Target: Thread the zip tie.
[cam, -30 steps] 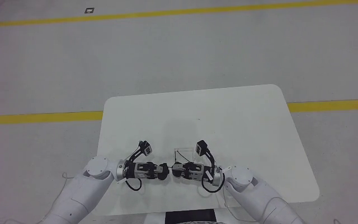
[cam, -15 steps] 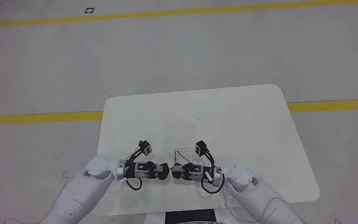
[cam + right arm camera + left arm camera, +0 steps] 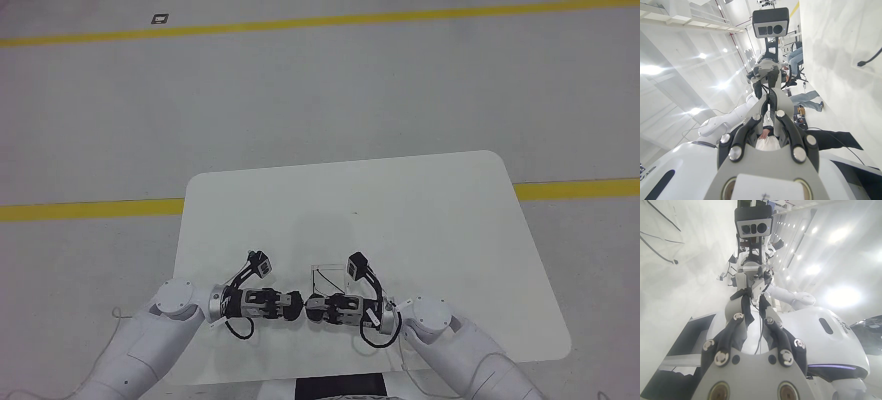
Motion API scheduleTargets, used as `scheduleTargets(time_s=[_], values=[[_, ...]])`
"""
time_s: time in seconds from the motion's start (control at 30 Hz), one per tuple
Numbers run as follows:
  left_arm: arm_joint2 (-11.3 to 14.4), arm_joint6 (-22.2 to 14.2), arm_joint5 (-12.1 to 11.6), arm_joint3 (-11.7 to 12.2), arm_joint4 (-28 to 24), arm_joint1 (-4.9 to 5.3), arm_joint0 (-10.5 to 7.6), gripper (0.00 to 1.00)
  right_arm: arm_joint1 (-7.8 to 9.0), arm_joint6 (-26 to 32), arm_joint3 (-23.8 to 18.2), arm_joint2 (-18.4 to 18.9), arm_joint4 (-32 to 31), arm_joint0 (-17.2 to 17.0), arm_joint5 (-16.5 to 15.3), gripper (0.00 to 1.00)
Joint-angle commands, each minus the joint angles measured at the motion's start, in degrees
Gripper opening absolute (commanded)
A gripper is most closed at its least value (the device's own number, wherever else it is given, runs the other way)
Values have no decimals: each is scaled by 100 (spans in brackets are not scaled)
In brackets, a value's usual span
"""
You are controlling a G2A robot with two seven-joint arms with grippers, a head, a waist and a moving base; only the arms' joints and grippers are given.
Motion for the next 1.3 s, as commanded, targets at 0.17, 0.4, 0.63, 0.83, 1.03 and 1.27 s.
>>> scheduleTargets(time_s=[0.17,0.4,0.63,0.83,1.03,1.27], values=[[7,48,1,-6,7,13,5,13,5,34,10,-4,0,6,8,0],[7,61,-14,-8,-27,25,18,21,21,-6,29,44,3,-17,16,0],[9,64,-20,-7,-54,37,20,25,38,-65,29,95,-11,-40,46,0],[19,66,-13,-13,-54,45,9,26,38,-81,-3,82,-5,-39,81,0],[61,76,11,-21,-38,44,-17,25,23,-65,-27,9,-26,3,135,0],[89,80,14,1,-59,45,-46,26,14,-38,15,-29,-27,57,181,0]])
